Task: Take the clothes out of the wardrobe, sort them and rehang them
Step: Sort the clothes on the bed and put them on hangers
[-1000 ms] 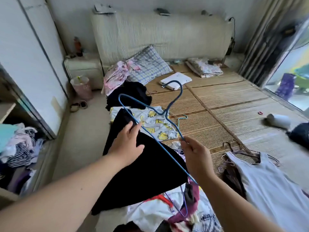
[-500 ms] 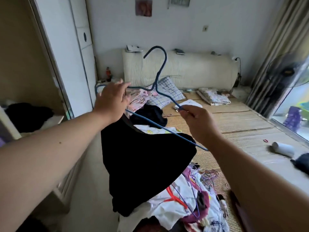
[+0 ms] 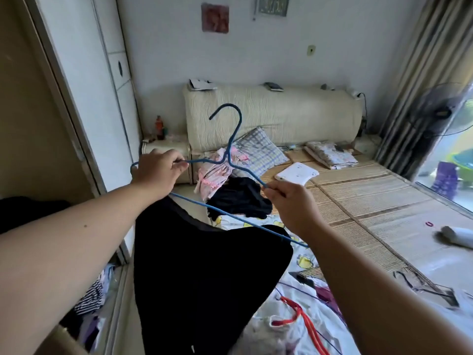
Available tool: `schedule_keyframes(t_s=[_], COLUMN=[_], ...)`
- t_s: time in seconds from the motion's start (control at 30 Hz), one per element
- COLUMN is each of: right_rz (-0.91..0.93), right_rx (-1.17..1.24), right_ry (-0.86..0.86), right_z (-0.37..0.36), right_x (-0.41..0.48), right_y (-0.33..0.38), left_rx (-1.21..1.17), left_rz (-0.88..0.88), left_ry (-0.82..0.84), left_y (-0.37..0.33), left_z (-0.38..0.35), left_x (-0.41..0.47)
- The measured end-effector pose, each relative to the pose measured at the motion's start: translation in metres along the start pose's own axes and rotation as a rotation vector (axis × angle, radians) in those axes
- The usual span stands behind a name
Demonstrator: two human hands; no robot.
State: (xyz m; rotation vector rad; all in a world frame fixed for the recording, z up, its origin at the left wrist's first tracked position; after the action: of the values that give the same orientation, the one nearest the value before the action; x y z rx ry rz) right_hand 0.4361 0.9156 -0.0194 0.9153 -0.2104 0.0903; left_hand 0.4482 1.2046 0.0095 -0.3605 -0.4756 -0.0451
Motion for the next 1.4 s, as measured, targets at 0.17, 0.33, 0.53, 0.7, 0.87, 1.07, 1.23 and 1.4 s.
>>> schedule_keyframes(t_s=[0.17, 0.33, 0.53, 0.7, 0.87, 1.07, 1.23, 1.4], right_rz=[-0.131, -0.234, -0.378, -0.470, -0.565, -0.762, -0.966, -1.163], right_rx=[0.000, -0.033, -0.084, 0.003, 0.022, -0.020, -0.063, -0.090], right_ry=[-0.034, -0.112, -0.104, -0.118, -0.142, -0.189, -0.218, -0.254], right_z=[-0.034, -0.033, -0.026, -0.024, -0.008, 0.004, -0.002, -0.033], right_x=[0.037, 0.070, 0.100, 0.137, 0.160, 0.156, 0.160, 0.177], right_y=[-0.005, -0.026, -0.083, -0.114, -0.155, -0.227, -0.299, -0.385], left_rx=[-0.125, -0.146, -0.134, -0.138, -0.125, -0.191, -0.204, -0.125], left_rz=[-0.067, -0.139, -0.266, -0.344, -0.420, -0.468, -0.545, -0.573], left_ry=[0.030, -0.019, -0.058, -0.031, -0.015, 0.284, 0.556, 0.752], left_y=[0.041, 0.040, 0.023, -0.005, -0.042, -0.082, -0.115, -0.134], left_z=[-0.024, -0.054, -0.093, -0.124, -0.169, -0.289, -0.412, -0.543], left_x=[0.046, 0.101, 0.170, 0.226, 0.263, 0.290, 0.305, 0.312])
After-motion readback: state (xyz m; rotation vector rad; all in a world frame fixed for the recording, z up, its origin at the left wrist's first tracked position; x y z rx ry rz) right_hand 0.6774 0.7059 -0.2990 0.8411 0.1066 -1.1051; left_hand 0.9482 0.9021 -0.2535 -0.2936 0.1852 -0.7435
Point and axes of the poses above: each hand's wrist, its own x-axis towards the middle knuckle, its own z-axis out of the back of the hand, y = z × x, the point moved 4 cm from there along x, towards the middle knuckle, and after that the axes turned 12 degrees about -z, right-handed, at the moved point
